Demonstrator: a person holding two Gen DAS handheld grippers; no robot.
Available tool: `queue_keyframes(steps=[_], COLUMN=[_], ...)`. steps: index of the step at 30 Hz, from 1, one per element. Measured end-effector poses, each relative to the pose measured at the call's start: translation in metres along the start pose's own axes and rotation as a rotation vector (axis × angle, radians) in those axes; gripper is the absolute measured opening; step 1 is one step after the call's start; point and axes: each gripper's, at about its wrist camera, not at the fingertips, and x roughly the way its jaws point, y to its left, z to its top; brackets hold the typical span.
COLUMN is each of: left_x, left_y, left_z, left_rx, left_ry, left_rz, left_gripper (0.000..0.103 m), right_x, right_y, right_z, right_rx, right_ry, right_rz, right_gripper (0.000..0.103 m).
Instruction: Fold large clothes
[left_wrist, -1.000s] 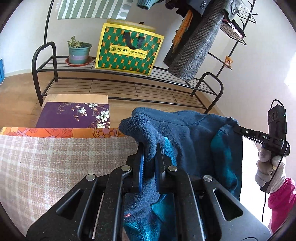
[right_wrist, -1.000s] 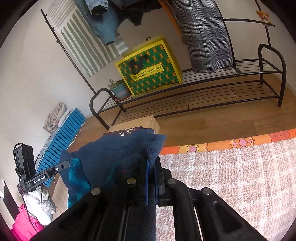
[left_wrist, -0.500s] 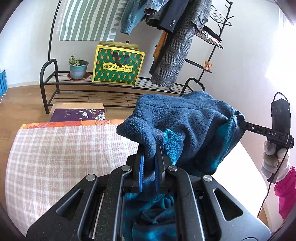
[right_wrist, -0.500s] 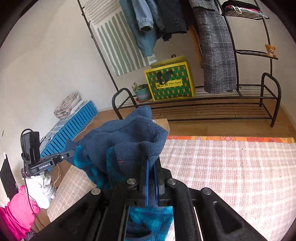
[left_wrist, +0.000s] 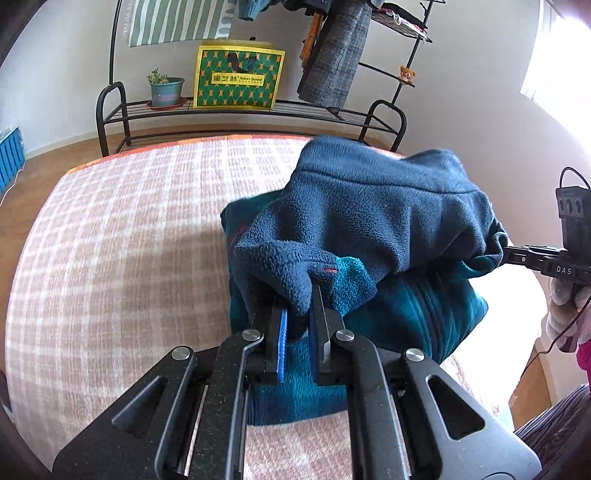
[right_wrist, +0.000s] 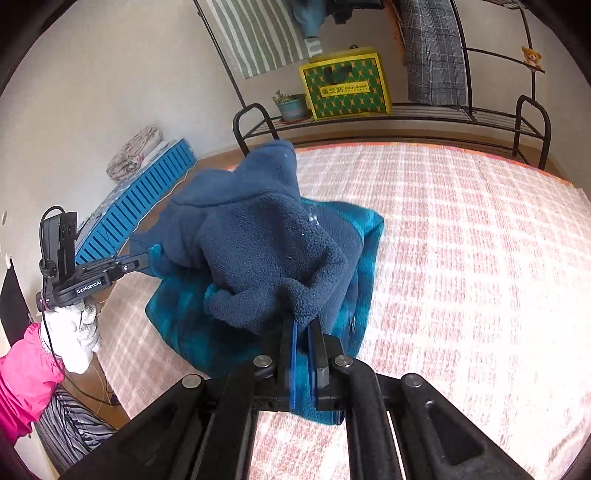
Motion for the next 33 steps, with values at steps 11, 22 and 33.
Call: queue_keyframes(steps=[11, 22, 33], left_x=[-0.056, -0.042, 0.02], left_y=[0.022, 0.1, 0.068], left_z=[-0.066, -0.044, -0.041], left_rx=[-0.036, -0.647, -0.709], left_ry=[0.067, 0.029, 0.156], left_rz=[-0.044, -0.296, -0.384], left_gripper=[0.016, 0.057, 0.024], right_x=[-0.052, -0.028, 0.032], right_y=[-0.01, -0.044, -0.027], right_z=[-0.044, -0.045, -0.038], right_rx=[0.104, 0.503, 0.538], right_ry=[-0.04, -0.121, -0.05], right_rz=[0.052, 0.197, 0.275], right_gripper=[0.028, 0.061, 0.042])
